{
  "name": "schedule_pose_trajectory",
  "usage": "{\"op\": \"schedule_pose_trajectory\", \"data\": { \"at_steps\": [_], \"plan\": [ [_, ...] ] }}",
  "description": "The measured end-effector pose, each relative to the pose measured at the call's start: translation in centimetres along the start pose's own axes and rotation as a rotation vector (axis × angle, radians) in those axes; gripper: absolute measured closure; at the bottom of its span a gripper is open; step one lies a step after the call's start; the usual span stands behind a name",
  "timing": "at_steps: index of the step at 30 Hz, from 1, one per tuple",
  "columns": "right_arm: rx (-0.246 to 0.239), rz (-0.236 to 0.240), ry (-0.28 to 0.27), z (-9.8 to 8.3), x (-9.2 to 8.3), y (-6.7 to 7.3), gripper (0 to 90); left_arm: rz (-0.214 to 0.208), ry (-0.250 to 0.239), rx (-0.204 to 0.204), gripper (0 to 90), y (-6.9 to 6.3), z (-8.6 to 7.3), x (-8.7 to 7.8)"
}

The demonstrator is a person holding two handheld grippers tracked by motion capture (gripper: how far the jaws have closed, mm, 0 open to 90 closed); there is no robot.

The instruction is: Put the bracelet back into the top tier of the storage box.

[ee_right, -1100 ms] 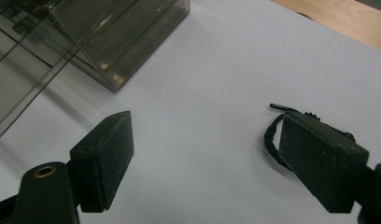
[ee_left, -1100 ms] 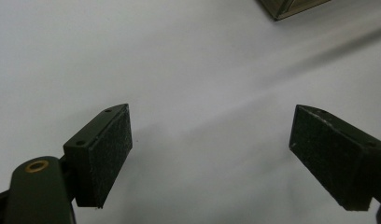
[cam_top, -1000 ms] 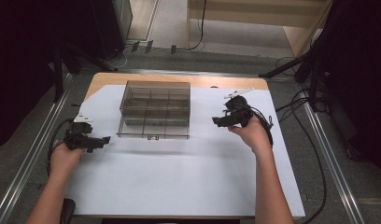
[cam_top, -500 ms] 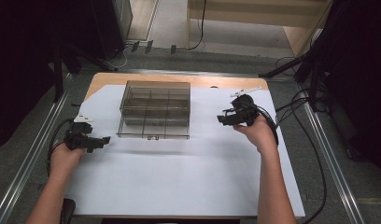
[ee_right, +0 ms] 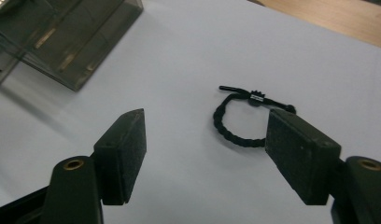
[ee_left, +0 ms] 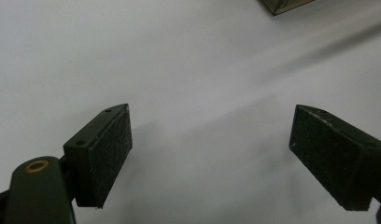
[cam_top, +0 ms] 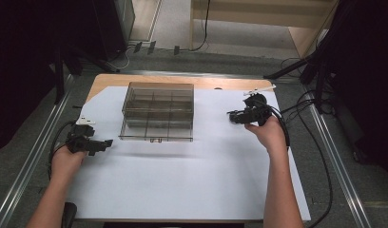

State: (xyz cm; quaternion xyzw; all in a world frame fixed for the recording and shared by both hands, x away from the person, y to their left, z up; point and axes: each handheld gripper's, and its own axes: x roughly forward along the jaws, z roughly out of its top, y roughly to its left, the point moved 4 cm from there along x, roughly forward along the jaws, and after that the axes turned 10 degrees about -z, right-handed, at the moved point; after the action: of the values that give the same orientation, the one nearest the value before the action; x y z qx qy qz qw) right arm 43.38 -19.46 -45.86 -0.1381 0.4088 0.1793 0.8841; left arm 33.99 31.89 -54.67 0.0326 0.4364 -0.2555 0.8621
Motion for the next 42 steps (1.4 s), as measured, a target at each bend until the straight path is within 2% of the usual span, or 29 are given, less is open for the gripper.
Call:
{"op": "schedule_pose_trajectory", "data": {
  "at_steps": [4,11,15,16,19,22,23,25,26,27,29,31,34,42],
  "plan": [
    [-0.024,-0.012,0.000,0.0,0.2,-0.3,30.1,0.004,0.001,-0.004,14.4,0.1,-0.2,-0.1],
    [-0.028,-0.033,0.029,-0.1,1.3,-0.9,32.2,0.012,-0.001,-0.015,14.4,0.3,-0.7,-0.5],
    [0.005,-0.019,0.042,-0.2,2.1,-1.4,33.8,0.019,-0.002,-0.025,14.4,0.4,-1.0,-0.9],
    [0.018,-0.016,0.046,-0.2,2.3,-1.5,33.6,0.020,-0.005,-0.028,14.4,0.4,-1.1,-0.9],
    [-0.015,-0.013,0.055,-0.4,3.1,-1.7,31.7,0.024,-0.002,-0.032,14.4,0.5,-1.4,-1.1],
    [-0.017,-0.011,0.068,-0.5,3.5,-1.8,29.7,0.027,-0.005,-0.038,14.4,0.6,-1.5,-1.2],
    [-0.017,-0.025,0.089,-0.7,4.1,-1.9,26.2,0.029,-0.005,-0.038,14.4,0.6,-1.6,-1.3],
    [-0.015,-0.036,0.097,-0.8,4.3,-2.0,24.3,0.029,-0.007,-0.043,14.4,0.6,-1.7,-1.3],
    [-0.002,-0.053,0.114,-0.9,4.9,-2.1,18.5,0.032,-0.004,-0.041,14.4,0.6,-1.8,-1.4],
    [-0.002,-0.053,0.114,-0.9,4.9,-2.1,18.5,0.032,-0.004,-0.041,14.4,0.6,-1.8,-1.4],
    [0.014,-0.082,0.129,-0.9,5.5,-2.3,13.2,0.036,-0.003,-0.044,14.4,0.7,-1.9,-1.5],
    [0.043,-0.095,0.138,-0.9,5.9,-2.5,12.7,0.036,-0.006,-0.047,14.4,0.7,-1.9,-1.5],
    [0.082,-0.125,0.139,-0.8,6.6,-2.9,6.2,0.039,-0.001,-0.047,14.4,0.7,-2.0,-1.6],
    [0.107,-0.129,0.131,-0.5,7.3,-2.8,5.1,0.043,-0.002,-0.054,14.4,0.8,-2.3,-1.7]
  ]
}}
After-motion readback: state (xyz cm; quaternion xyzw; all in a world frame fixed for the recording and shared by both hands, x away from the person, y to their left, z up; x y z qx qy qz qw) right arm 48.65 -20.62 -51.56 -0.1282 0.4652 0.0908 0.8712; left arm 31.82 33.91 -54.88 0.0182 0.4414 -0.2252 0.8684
